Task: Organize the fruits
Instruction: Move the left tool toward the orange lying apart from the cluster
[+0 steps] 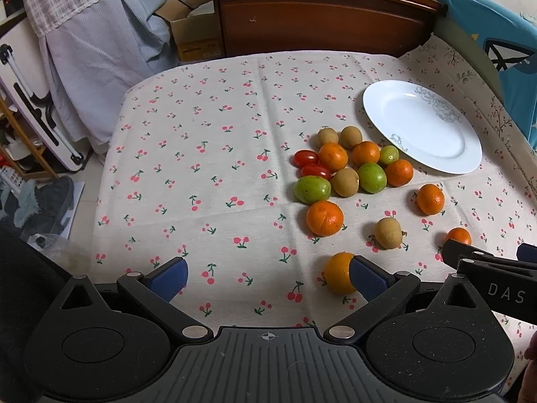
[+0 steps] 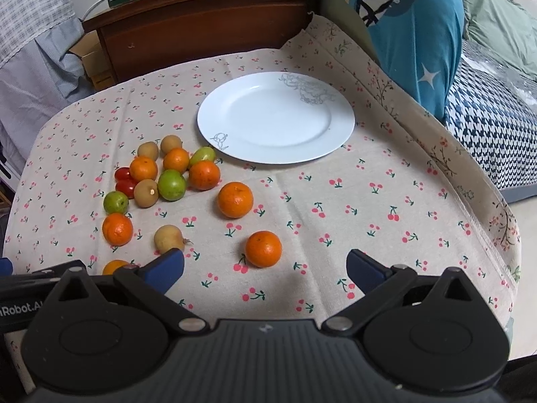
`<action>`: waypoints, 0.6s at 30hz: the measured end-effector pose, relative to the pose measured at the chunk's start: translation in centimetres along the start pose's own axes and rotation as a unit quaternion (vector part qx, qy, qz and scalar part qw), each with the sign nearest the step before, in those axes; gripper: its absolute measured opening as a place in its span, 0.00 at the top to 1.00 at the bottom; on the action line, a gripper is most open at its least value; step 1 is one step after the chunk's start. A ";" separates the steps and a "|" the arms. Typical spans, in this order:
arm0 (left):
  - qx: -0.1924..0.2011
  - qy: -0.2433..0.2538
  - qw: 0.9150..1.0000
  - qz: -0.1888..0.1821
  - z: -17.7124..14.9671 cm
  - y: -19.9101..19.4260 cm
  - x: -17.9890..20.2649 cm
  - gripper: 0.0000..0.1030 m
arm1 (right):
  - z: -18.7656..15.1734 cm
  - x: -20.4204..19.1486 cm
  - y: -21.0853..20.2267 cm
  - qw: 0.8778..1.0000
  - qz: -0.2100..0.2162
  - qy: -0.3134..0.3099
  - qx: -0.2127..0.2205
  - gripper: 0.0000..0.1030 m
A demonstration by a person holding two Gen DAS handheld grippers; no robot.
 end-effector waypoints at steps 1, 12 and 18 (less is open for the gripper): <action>0.001 0.001 1.000 0.002 0.0 0.0 0.0 0.00 | 0.0 0.0 0.0 1.000 0.000 0.000 0.000 0.01; 0.001 0.012 1.000 0.017 0.0 0.1 0.2 0.00 | 0.1 -0.1 0.0 1.000 -0.002 -0.006 0.006 0.01; 0.003 0.014 1.000 0.016 0.0 0.1 0.2 0.00 | 0.1 -0.1 -0.1 1.000 -0.003 -0.011 0.011 0.02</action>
Point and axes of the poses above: each gripper's, at about its wrist camera, not at the fingertips, and y roughly the way its jaws point, x to its right, z to its top, the point moved 5 cm from there along y, roughly the way its jaws point, and after that the axes turned 3 degrees about x, right-handed, at the moved point
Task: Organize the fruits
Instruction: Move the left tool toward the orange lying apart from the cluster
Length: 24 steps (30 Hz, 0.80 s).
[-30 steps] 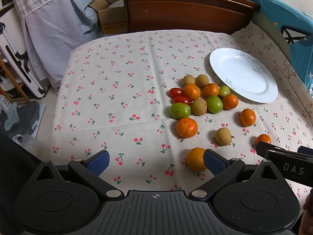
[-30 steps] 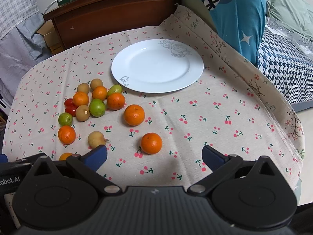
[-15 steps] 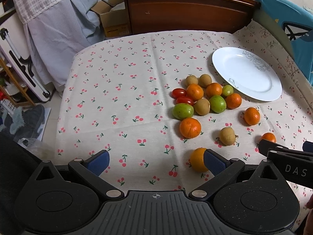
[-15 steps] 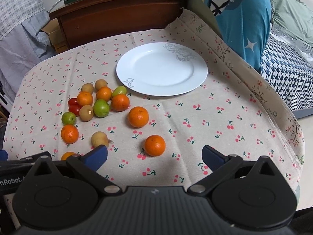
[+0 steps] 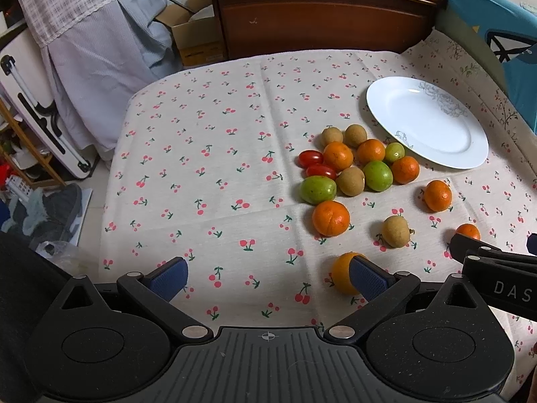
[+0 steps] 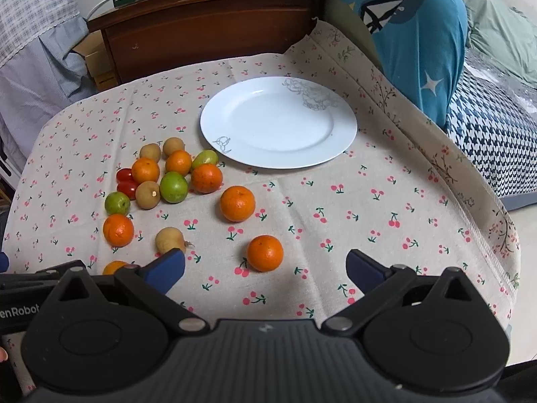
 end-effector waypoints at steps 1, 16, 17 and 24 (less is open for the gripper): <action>0.001 0.001 1.000 0.000 0.0 0.0 0.0 0.00 | 0.0 0.0 0.0 1.000 0.000 0.000 0.002 0.02; 0.004 0.010 1.000 -0.015 -0.1 -0.1 0.3 0.00 | -0.2 0.3 -0.1 1.000 0.000 -0.002 0.013 0.02; 0.004 0.010 1.000 -0.018 -0.2 -0.1 0.3 0.00 | -0.2 0.3 -0.2 1.000 0.003 -0.003 0.014 0.02; 0.016 -0.004 0.998 -0.058 -0.5 -0.3 -0.7 0.00 | -0.3 2.5 -1.7 0.999 0.025 0.026 0.027 0.02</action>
Point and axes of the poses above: each gripper's, at about its wrist camera, not at the fingertips, and y roughly the way its jaws point, x to its right, z to its top, the point moved 5 cm from there along y, roughly the way its jaws point, and after that the axes turned 3 degrees about x, right-handed, at the moved point
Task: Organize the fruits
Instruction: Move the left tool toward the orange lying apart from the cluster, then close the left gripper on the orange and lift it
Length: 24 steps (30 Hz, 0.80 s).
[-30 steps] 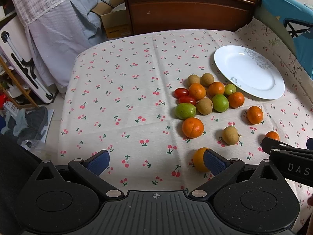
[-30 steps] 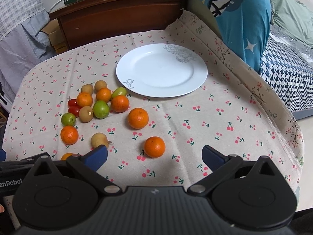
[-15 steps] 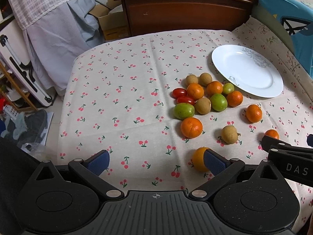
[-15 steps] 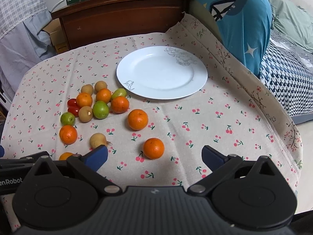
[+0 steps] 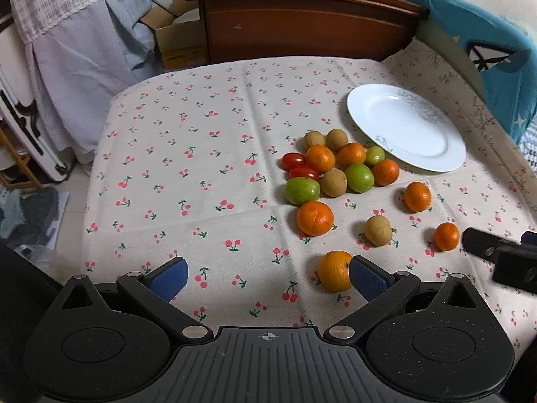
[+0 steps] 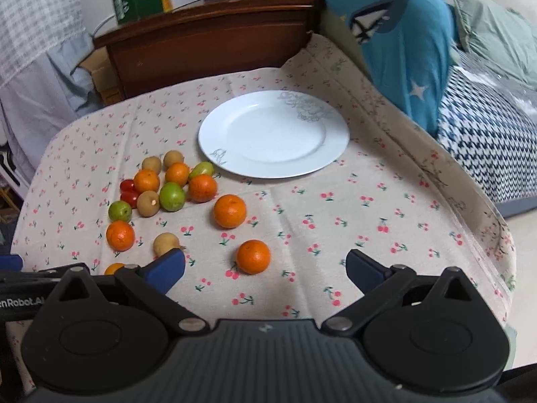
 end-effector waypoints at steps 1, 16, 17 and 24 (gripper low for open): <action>0.001 -0.001 1.000 -0.006 -0.2 0.0 -0.2 0.00 | 0.0 0.5 -0.2 1.000 0.003 0.011 0.001 0.02; 0.008 0.041 0.997 -0.067 -2.0 0.8 1.2 0.00 | -1.2 3.8 -0.5 0.997 0.010 0.071 -0.011 0.16; 0.008 0.043 0.996 -0.074 -2.1 0.9 1.4 0.00 | -1.3 3.9 -0.5 0.997 0.010 0.071 -0.011 0.16; 0.027 0.076 0.993 -0.085 -2.4 1.4 3.1 0.02 | -1.7 3.2 0.3 0.997 0.030 0.068 -0.018 0.29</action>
Point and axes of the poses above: each gripper's, at about its wrist camera, not at the fingertips, and y roughly the way its jaws point, x to its right, z to its top, the point moved 5 cm from there along y, roughly the way its jaws point, and after that the axes turned 3 degrees about x, right-handed, at the moved point
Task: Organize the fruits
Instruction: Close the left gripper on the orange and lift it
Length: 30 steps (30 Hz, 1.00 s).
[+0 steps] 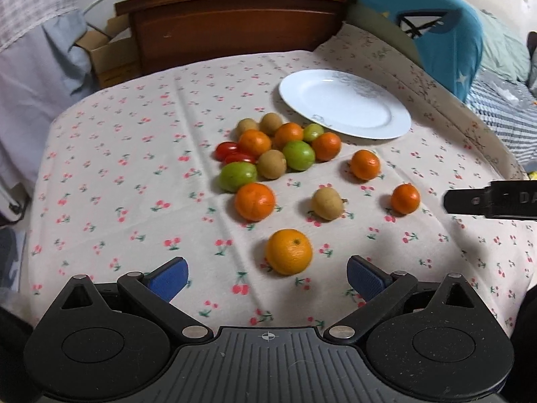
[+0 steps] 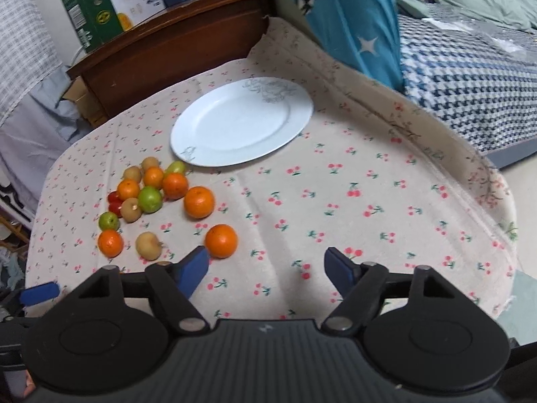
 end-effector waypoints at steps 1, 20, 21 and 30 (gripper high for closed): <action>0.002 -0.002 1.000 -0.005 0.0 0.1 0.1 0.03 | -0.1 -0.2 0.1 1.000 0.004 -0.002 0.000 0.30; 0.016 -0.002 1.000 -0.018 -0.4 2.0 -0.3 0.37 | -0.3 -2.2 3.4 0.999 0.029 -0.024 0.006 0.54; 0.018 0.000 1.000 -0.017 -0.4 2.0 -0.2 0.37 | -0.3 -2.2 3.5 0.999 0.029 -0.022 0.006 0.56; 0.030 0.024 0.999 -0.010 -0.4 2.3 0.3 0.49 | -0.5 -2.6 4.2 0.999 0.035 -0.024 0.006 0.71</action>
Point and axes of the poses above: each gripper's, at about its wrist camera, not at the fingertips, and y roughly the way its jaws point, x to its right, z to its top, the point moved 5 cm from there along y, roughly the way its jaws point, and after that the axes turned 3 degrees about x, right-handed, at the moved point
